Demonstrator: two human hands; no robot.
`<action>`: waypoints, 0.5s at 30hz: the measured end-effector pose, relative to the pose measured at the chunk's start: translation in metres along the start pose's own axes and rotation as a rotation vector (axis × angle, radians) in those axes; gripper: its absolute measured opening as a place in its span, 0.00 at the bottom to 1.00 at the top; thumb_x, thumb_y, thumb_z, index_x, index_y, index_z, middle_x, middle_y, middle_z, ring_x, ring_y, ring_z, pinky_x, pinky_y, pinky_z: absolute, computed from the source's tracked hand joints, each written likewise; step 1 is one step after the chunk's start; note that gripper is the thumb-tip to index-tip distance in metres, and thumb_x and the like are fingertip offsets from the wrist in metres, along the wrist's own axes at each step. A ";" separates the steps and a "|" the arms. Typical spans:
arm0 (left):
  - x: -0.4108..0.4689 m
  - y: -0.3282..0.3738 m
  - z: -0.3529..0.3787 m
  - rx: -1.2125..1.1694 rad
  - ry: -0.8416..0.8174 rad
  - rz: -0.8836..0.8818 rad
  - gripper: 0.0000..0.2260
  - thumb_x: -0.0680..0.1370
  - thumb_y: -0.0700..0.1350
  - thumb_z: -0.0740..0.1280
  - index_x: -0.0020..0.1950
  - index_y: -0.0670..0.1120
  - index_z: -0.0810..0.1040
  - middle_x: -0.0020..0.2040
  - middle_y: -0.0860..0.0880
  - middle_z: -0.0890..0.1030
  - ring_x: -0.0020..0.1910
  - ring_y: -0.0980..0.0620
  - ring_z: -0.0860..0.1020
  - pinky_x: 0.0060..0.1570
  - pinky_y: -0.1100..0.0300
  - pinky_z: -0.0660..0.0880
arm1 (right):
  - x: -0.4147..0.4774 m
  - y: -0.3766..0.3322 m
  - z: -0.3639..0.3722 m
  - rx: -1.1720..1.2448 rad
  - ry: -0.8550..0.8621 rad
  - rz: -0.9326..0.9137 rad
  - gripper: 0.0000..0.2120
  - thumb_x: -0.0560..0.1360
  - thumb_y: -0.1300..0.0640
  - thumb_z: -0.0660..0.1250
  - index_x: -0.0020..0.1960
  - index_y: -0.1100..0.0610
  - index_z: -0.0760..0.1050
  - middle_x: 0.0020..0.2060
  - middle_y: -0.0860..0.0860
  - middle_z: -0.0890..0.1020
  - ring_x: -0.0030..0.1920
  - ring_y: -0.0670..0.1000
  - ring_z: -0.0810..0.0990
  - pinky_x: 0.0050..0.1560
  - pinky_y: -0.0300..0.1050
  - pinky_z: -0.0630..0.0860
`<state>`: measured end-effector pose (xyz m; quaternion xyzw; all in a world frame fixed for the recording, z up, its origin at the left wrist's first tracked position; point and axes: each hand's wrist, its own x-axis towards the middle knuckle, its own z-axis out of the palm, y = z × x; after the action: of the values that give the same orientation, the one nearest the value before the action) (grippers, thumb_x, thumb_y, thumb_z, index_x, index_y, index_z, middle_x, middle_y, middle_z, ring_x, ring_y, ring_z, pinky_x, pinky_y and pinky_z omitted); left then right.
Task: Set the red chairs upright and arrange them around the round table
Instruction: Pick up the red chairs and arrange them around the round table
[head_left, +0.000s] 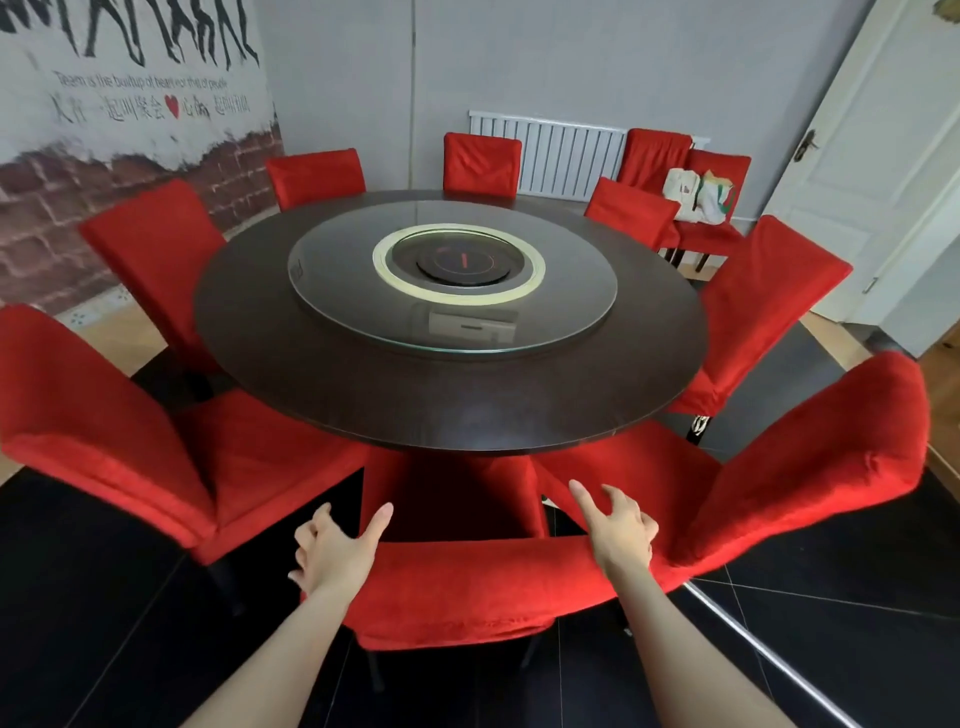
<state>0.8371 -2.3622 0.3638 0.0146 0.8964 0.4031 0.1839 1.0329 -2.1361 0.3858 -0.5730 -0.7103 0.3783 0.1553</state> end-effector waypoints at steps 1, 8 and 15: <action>-0.002 -0.004 0.002 0.013 0.001 -0.013 0.43 0.71 0.67 0.67 0.78 0.45 0.57 0.76 0.40 0.58 0.73 0.35 0.61 0.73 0.36 0.49 | 0.001 0.005 0.001 -0.012 -0.007 0.015 0.35 0.74 0.30 0.59 0.74 0.50 0.66 0.75 0.50 0.66 0.76 0.56 0.51 0.74 0.62 0.52; -0.006 -0.022 0.020 0.050 0.043 -0.084 0.44 0.71 0.65 0.69 0.78 0.44 0.56 0.77 0.41 0.56 0.75 0.39 0.55 0.72 0.34 0.52 | 0.011 0.031 0.007 -0.034 -0.059 0.112 0.36 0.73 0.29 0.61 0.74 0.48 0.65 0.76 0.49 0.63 0.76 0.57 0.49 0.73 0.65 0.51; 0.000 -0.029 0.034 0.015 0.093 -0.081 0.47 0.70 0.61 0.74 0.78 0.41 0.55 0.76 0.43 0.54 0.72 0.39 0.53 0.60 0.41 0.70 | 0.014 0.047 0.018 -0.095 -0.082 0.119 0.39 0.70 0.29 0.65 0.74 0.49 0.66 0.74 0.47 0.61 0.73 0.58 0.52 0.60 0.59 0.68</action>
<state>0.8521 -2.3578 0.3221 -0.0392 0.9067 0.3889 0.1581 1.0493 -2.1270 0.3370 -0.6048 -0.6978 0.3761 0.0759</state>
